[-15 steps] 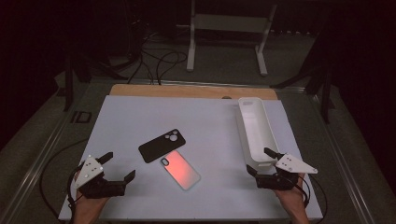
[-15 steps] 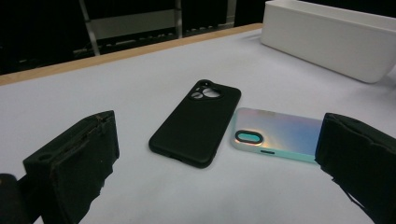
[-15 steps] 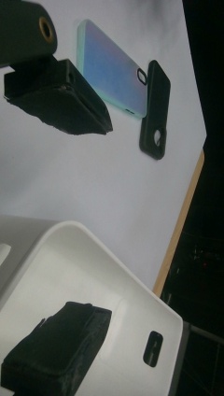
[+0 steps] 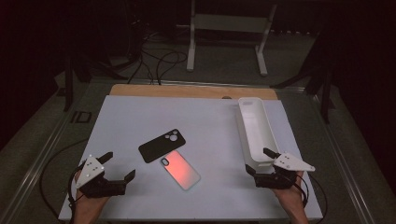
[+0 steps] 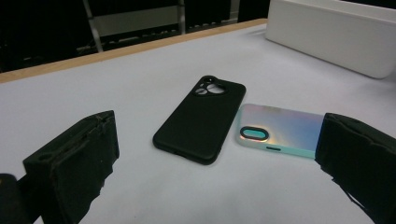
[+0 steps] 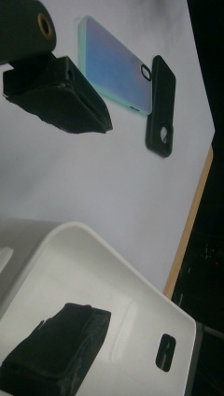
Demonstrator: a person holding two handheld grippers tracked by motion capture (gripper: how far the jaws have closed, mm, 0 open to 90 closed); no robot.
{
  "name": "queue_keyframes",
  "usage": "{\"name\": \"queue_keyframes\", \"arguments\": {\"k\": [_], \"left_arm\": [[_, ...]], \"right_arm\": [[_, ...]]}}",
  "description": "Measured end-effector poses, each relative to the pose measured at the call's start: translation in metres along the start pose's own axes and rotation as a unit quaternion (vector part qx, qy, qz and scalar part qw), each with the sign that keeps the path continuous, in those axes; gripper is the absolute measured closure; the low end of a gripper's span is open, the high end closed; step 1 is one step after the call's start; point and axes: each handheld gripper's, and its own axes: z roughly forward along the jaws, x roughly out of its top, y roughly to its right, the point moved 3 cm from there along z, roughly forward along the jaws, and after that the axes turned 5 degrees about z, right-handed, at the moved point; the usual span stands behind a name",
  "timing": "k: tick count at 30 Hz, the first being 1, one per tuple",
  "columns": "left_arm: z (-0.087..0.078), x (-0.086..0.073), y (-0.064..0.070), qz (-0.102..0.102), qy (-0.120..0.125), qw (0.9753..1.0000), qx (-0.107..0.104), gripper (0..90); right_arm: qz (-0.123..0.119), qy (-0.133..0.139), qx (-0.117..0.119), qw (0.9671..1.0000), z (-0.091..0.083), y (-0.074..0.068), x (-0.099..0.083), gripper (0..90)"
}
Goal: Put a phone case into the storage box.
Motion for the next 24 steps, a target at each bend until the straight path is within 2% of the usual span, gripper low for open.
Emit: {"name": "queue_keyframes", "arguments": {"k": [7, 8, 13, 18, 24], "left_arm": [[0.002, -0.001, 0.000, 0.003, -0.004, 1.0000, 0.004, 0.4], [0.002, -0.001, 0.000, 0.001, -0.003, 1.0000, 0.005, 0.4], [0.001, 0.000, -0.001, -0.004, -0.001, 1.0000, 0.009, 0.4], [0.000, 0.000, -0.001, -0.002, -0.001, 0.9999, 0.013, 0.4], [-0.002, 0.000, -0.003, -0.008, 0.003, 0.9998, 0.019, 0.4]], "right_arm": [[-0.004, -0.015, 0.004, 0.9999, 0.003, -0.006, 0.006, 7.2], [-0.001, -0.024, 0.016, 0.9996, 0.009, -0.011, 0.011, 7.1], [-0.006, -0.037, 0.025, 0.9990, 0.017, -0.020, 0.017, 7.1], [-0.018, -0.056, 0.035, 0.9976, 0.033, -0.035, 0.027, 7.1], [-0.017, -0.073, 0.041, 0.9963, 0.047, -0.044, 0.032, 7.1]]}}
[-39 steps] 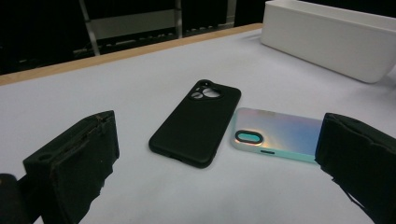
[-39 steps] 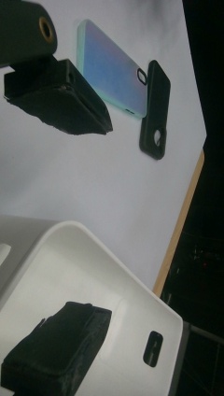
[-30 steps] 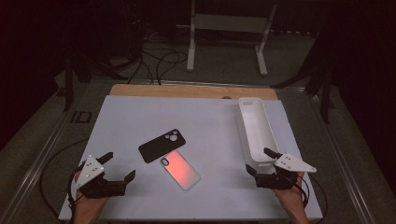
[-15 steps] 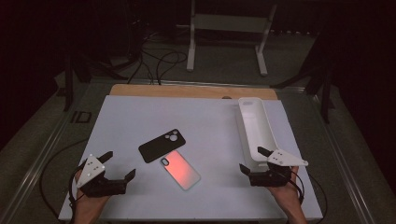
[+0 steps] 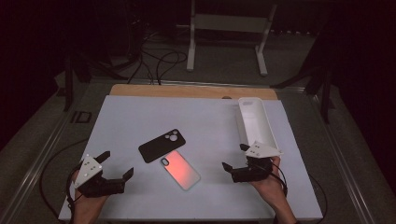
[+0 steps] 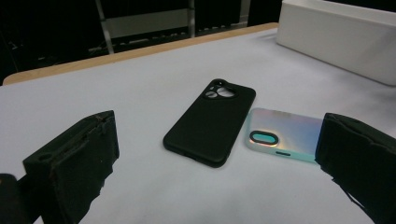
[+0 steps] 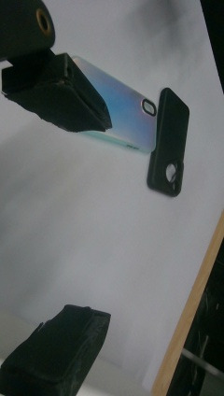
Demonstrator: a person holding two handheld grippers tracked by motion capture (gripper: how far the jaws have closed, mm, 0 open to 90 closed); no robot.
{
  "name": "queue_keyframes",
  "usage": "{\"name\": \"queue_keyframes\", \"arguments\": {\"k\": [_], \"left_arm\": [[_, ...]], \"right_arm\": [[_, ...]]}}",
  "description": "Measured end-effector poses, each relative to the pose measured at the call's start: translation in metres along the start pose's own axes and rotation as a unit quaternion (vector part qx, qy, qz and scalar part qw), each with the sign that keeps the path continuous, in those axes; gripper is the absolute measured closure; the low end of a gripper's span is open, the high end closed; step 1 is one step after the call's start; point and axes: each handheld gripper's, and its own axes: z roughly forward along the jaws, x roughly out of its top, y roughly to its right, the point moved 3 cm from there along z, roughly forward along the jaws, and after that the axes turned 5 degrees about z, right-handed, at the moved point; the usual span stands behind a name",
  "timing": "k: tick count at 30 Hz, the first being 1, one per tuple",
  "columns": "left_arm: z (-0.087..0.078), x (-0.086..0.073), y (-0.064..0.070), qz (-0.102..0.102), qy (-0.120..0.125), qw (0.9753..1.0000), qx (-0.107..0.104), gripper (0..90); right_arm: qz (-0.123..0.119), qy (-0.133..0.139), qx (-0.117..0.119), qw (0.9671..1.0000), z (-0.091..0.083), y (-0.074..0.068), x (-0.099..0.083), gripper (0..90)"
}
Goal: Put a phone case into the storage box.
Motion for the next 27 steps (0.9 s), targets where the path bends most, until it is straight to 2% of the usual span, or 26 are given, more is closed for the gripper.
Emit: {"name": "queue_keyframes", "arguments": {"k": [7, 11, 16, 27], "left_arm": [[0.001, 0.000, 0.001, 0.004, -0.003, 1.0000, 0.003, 0.4], [0.001, -0.001, 0.001, 0.004, -0.004, 1.0000, 0.004, 0.4], [0.000, -0.001, 0.000, 0.004, -0.003, 1.0000, 0.005, 0.4], [0.000, -0.001, 0.000, 0.004, -0.003, 1.0000, 0.006, 0.4]], "right_arm": [[0.000, -0.017, 0.011, 0.9998, 0.020, -0.014, 0.010, 7.1], [-0.010, -0.031, 0.016, 0.9993, 0.031, -0.021, 0.013, 7.1], [-0.011, -0.047, 0.016, 0.9987, 0.042, -0.028, 0.015, 7.2], [-0.020, -0.071, 0.035, 0.9966, 0.069, -0.050, 0.018, 7.2]]}}
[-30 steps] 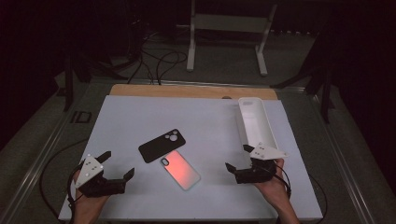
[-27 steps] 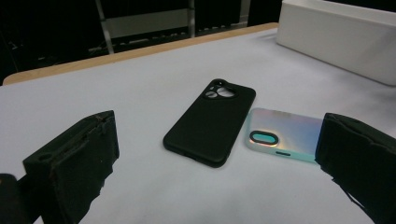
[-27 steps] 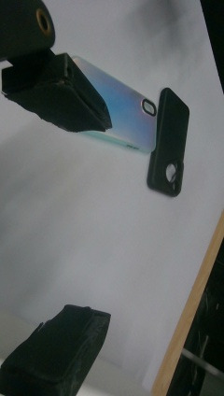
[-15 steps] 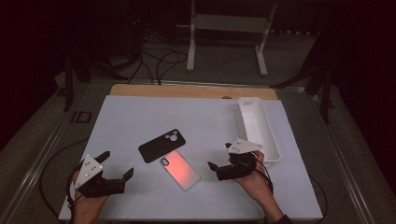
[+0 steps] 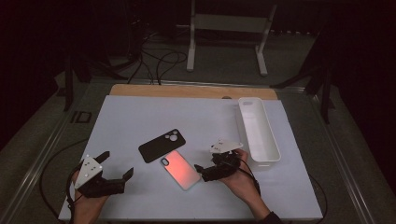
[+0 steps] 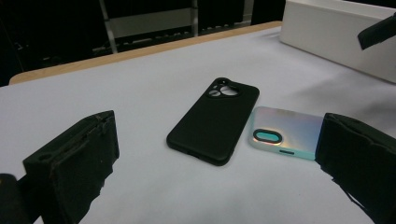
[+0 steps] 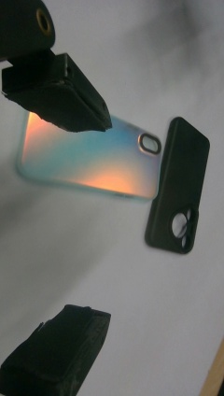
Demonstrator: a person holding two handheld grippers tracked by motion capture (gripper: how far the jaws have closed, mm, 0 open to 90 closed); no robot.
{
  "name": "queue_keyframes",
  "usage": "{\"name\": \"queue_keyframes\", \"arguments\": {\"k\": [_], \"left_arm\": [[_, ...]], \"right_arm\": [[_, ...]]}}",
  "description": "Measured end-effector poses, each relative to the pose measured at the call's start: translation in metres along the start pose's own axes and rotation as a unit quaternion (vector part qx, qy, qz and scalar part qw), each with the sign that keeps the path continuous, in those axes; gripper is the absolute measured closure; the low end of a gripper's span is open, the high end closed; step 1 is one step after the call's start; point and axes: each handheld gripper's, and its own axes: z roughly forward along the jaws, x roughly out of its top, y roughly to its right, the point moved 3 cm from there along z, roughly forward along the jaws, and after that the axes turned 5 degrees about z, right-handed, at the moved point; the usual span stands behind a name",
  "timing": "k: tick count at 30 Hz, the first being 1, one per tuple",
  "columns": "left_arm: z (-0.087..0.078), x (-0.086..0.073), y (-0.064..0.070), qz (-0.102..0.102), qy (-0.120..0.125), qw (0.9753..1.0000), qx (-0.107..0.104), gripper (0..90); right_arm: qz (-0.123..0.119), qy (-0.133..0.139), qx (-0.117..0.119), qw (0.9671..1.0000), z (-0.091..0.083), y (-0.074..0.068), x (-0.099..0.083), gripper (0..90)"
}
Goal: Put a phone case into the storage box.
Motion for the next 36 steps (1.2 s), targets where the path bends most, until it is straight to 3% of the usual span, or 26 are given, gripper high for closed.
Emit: {"name": "queue_keyframes", "arguments": {"k": [16, 36], "left_arm": [[0.000, 0.000, 0.000, -0.001, 0.000, 1.0000, 0.001, 0.4], [0.000, -0.001, 0.000, -0.002, -0.003, 1.0000, 0.001, 0.4]], "right_arm": [[-0.005, -0.047, 0.021, 0.9987, 0.036, -0.023, -0.001, 7.2], [-0.016, -0.113, 0.035, 0.9928, 0.071, -0.041, -0.007, 7.2]]}}
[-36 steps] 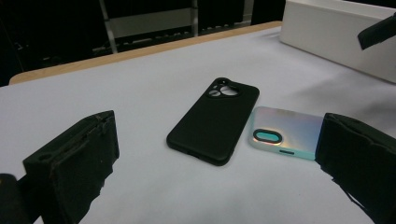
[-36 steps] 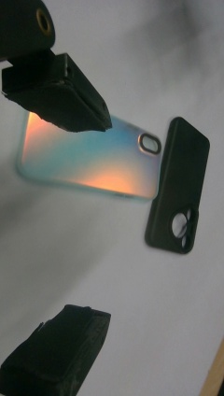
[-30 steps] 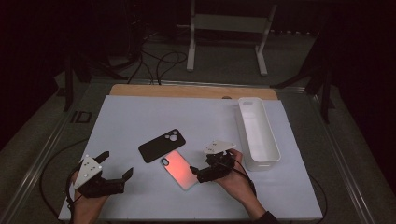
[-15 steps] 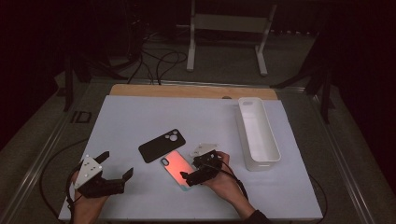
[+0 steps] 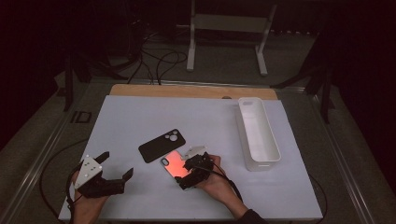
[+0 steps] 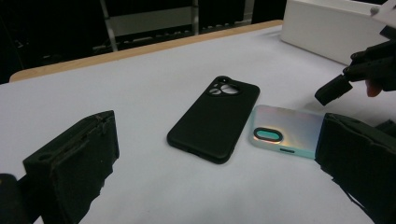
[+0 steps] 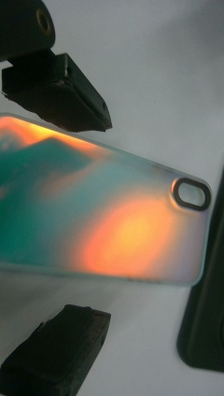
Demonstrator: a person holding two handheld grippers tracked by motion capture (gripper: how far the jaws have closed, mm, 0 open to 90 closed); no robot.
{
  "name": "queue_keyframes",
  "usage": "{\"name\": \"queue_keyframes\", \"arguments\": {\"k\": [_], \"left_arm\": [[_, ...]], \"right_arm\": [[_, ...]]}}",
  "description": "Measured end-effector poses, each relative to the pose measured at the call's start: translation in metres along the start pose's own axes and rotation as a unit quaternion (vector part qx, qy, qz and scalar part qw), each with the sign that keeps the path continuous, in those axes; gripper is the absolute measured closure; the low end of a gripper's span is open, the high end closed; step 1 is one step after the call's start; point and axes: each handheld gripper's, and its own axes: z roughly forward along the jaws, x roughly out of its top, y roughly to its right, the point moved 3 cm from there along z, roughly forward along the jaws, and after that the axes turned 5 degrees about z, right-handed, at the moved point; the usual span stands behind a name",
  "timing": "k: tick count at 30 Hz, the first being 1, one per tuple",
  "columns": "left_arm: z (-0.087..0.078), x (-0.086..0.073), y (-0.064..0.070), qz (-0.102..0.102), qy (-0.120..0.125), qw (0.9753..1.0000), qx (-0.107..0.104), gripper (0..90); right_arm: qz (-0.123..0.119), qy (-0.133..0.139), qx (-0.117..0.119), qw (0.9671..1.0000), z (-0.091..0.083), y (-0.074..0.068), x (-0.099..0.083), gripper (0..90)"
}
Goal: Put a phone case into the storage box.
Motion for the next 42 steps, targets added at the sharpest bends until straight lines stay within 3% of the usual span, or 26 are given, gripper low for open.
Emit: {"name": "queue_keyframes", "arguments": {"k": [12, 19, 32, 42], "left_arm": [[0.000, 0.000, 0.000, 0.001, -0.001, 1.0000, -0.001, 0.4], [0.001, -0.001, 0.000, 0.001, -0.003, 1.0000, 0.000, 0.4], [0.001, -0.001, 0.000, 0.001, -0.005, 1.0000, 0.000, 0.4], [0.002, -0.002, 0.000, 0.000, -0.006, 1.0000, -0.001, 0.4]], "right_arm": [[-0.001, -0.016, 0.003, 0.9999, 0.010, -0.007, -0.003, 7.2], [-0.006, -0.033, -0.014, 0.9993, 0.015, -0.009, -0.005, 7.2], [-0.001, -0.050, -0.023, 0.9985, 0.012, -0.010, -0.007, 11.1], [-0.009, -0.061, -0.017, 0.9979, 0.011, -0.007, -0.006, 11.8]]}}
